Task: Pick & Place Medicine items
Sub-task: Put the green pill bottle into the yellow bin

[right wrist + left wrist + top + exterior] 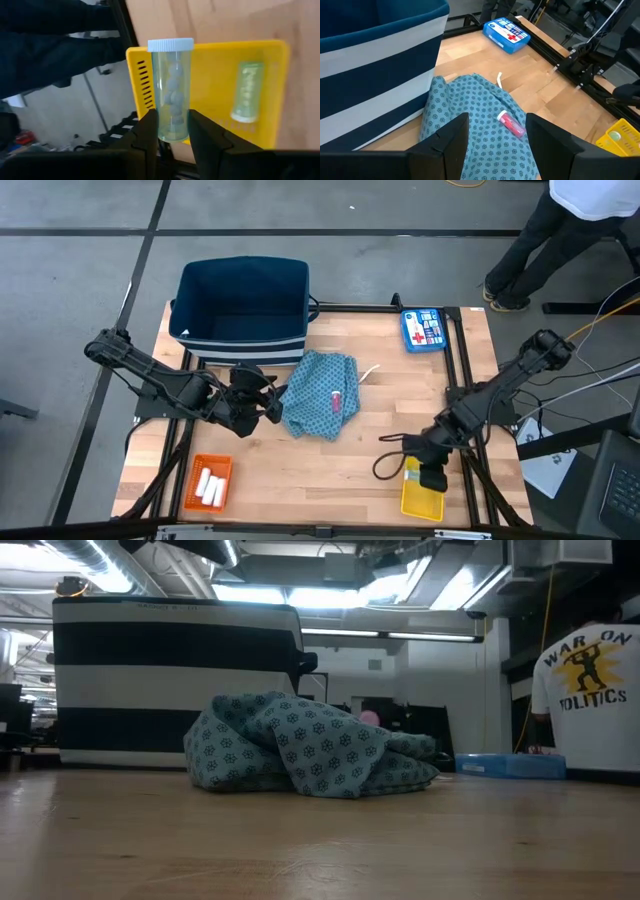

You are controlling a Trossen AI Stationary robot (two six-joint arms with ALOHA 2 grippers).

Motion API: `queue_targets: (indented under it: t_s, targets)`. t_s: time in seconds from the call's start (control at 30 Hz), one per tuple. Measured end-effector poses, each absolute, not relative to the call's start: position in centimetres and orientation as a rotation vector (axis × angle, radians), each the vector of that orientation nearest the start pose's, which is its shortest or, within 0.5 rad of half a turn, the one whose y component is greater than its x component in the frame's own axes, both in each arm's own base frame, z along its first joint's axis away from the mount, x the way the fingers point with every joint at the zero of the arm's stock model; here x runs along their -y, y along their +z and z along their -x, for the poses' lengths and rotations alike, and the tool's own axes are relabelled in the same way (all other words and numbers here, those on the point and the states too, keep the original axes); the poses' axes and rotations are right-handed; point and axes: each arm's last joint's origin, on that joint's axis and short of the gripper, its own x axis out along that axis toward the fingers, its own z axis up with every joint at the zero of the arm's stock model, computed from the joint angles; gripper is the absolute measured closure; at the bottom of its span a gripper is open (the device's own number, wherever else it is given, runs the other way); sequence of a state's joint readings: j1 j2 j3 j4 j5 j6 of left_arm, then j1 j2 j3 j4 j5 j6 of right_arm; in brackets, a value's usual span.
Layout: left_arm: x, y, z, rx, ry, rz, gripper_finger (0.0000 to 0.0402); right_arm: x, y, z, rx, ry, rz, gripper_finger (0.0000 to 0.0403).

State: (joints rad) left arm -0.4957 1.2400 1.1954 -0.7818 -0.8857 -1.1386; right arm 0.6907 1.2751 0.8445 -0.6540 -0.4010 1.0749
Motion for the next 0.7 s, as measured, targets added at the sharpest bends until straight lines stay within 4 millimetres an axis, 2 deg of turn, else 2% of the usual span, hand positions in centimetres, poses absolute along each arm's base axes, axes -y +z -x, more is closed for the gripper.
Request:
queue_targets:
  t_s: [0.23, 0.53, 0.7]
  targets:
    - [9.5, 33.9, -22.2, -0.346, 0.652, 0.558, 0.0208, -16.6, 20.1, -16.3, -1.499, 0.256, -0.756, 0.0307]
    - [9.5, 33.9, -22.2, -0.345, 0.653, 0.562, 0.0208, -15.7, 16.7, -14.8, -1.553, 0.171, -0.771, 0.0307]
    - [9.5, 33.9, -22.2, -0.345, 0.653, 0.562, 0.0208, -15.7, 15.9, -14.8, -1.516, 0.195, -0.807, 0.0307]
